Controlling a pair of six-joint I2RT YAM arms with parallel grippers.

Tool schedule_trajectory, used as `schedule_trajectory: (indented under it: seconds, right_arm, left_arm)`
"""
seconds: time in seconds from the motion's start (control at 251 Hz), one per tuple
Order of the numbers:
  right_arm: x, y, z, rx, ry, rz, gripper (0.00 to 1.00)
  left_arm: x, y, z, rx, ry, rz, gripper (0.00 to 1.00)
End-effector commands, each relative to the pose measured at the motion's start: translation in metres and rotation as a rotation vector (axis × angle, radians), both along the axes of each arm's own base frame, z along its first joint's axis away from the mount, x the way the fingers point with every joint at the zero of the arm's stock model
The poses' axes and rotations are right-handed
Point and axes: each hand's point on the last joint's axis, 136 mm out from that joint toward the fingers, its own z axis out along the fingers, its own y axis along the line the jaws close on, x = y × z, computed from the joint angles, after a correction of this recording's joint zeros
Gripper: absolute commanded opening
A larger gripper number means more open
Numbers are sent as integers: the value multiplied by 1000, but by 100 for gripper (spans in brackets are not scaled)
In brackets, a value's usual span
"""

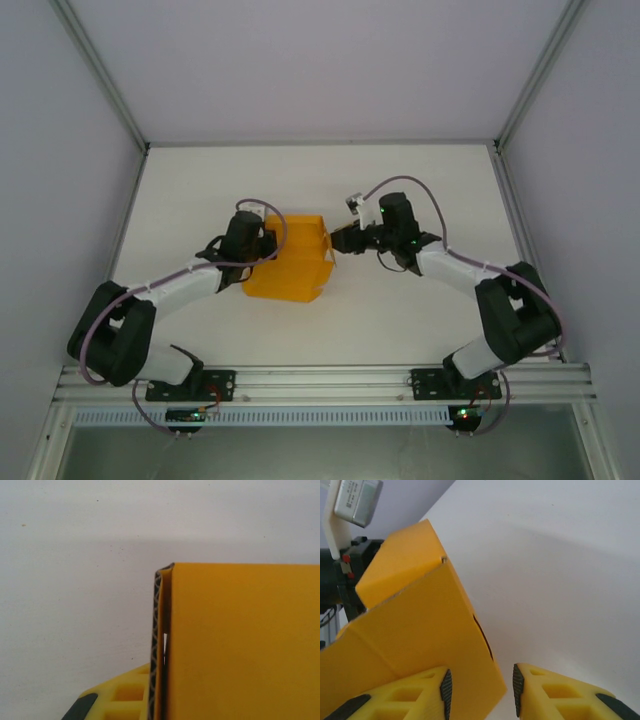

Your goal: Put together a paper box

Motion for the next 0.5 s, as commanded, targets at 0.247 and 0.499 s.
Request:
schedule_trajectory:
  seconds: [0.247, 0.499]
  right_arm:
    - [18, 37, 3, -10, 0, -69, 41]
    - [12, 46, 1, -79, -35, -105, 45]
  left_arm:
    - [11, 9, 11, -8, -26, 85, 2]
    - [13, 14, 10, -15, -27, 130, 2]
